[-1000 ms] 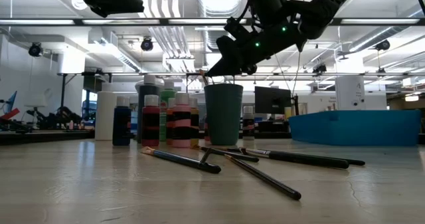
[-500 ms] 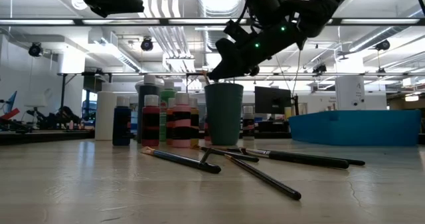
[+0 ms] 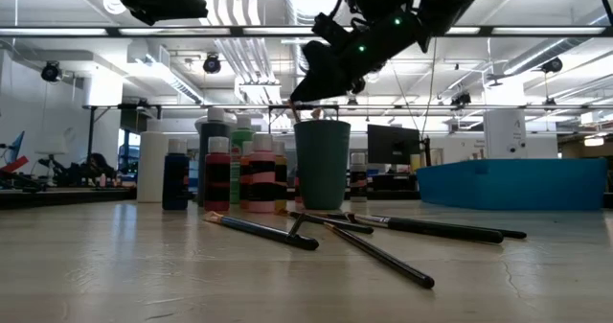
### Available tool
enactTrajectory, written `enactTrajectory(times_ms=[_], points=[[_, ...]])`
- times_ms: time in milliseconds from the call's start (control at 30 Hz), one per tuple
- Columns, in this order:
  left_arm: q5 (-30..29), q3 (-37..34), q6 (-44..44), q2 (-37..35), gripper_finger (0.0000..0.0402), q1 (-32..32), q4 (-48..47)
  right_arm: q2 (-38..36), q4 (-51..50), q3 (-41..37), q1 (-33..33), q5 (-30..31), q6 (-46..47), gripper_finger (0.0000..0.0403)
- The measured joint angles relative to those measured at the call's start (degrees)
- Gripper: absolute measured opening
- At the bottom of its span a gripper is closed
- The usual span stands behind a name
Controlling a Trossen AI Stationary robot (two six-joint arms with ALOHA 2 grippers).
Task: Pick & Place Paint Supplies
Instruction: Put the gold paint brush into the green cup
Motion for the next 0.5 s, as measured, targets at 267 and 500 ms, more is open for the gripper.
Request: enactTrajectory(times_ms=[267, 500], points=[[0.0, 0.0, 0.0, -0.02, 0.0202, -0.02, 0.0, 0.0, -13.33, 8.56, 0.04, 0.19, -1.56, 0.0172], [0.0, 0.0, 0.02, -0.01, 0.0202, 0.0, 0.0, -0.26, -28.82, 17.39, 1.07, 0.37, -2.92, 0.0137]])
